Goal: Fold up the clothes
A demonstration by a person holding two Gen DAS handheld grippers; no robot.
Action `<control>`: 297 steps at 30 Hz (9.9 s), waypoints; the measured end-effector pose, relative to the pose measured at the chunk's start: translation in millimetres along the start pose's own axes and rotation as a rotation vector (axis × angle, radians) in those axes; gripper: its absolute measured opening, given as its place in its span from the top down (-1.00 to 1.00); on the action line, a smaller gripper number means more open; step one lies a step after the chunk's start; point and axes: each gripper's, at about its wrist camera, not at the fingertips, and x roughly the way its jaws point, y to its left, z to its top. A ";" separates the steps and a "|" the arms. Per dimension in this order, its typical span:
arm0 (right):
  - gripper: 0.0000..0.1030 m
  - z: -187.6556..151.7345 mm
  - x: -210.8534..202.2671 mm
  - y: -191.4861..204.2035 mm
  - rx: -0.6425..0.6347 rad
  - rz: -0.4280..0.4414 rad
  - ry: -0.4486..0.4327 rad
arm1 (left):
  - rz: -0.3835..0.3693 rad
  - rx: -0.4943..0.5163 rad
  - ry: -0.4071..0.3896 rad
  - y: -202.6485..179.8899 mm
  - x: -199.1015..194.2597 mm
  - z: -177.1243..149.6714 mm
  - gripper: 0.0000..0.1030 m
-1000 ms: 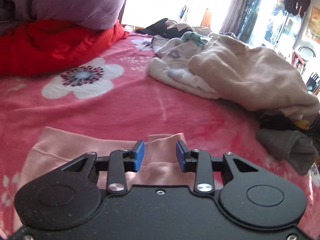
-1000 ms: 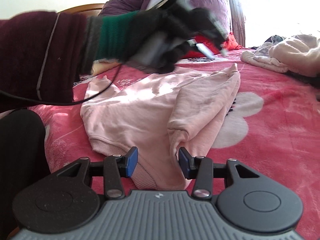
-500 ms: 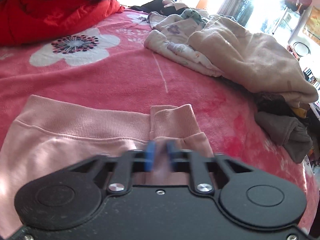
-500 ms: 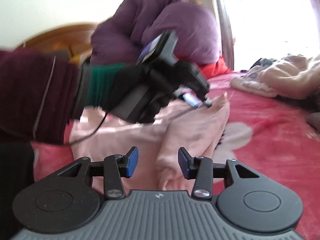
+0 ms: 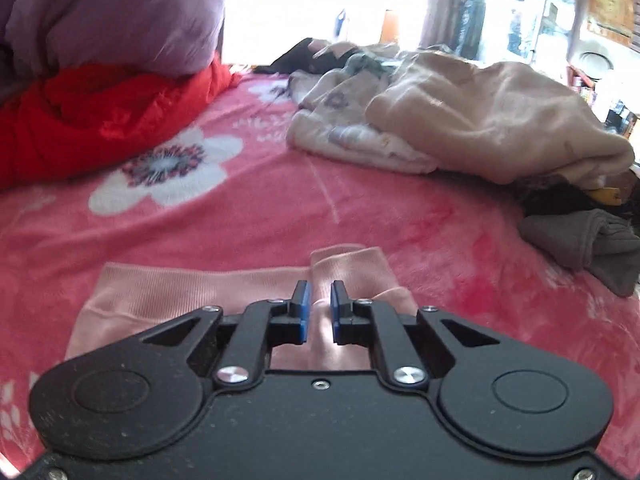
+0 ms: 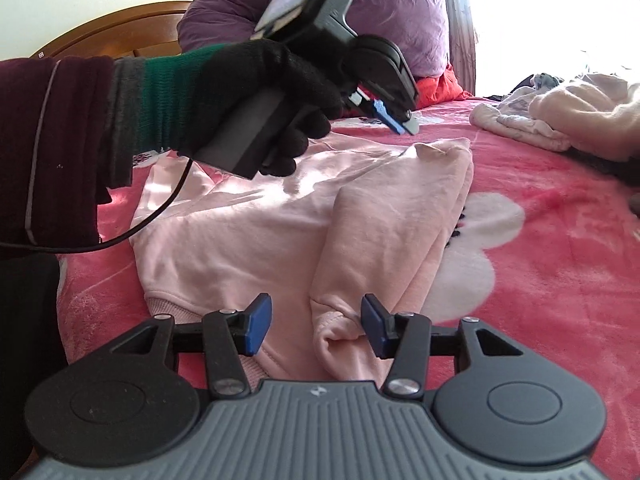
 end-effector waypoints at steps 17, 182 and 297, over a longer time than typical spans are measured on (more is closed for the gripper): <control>0.03 -5.4 5.2 -0.4 -0.046 -0.026 0.070 | 0.052 0.222 0.155 -43.1 62.3 -11.7 0.85; -0.14 -9.7 29.7 -101.3 1.077 -0.155 -0.205 | -0.226 -0.466 -0.097 158.1 -130.6 -65.0 0.26; 0.88 -11.2 -20.6 -81.3 0.763 -0.232 -0.199 | -0.303 0.241 -0.032 100.9 -143.6 -85.4 0.54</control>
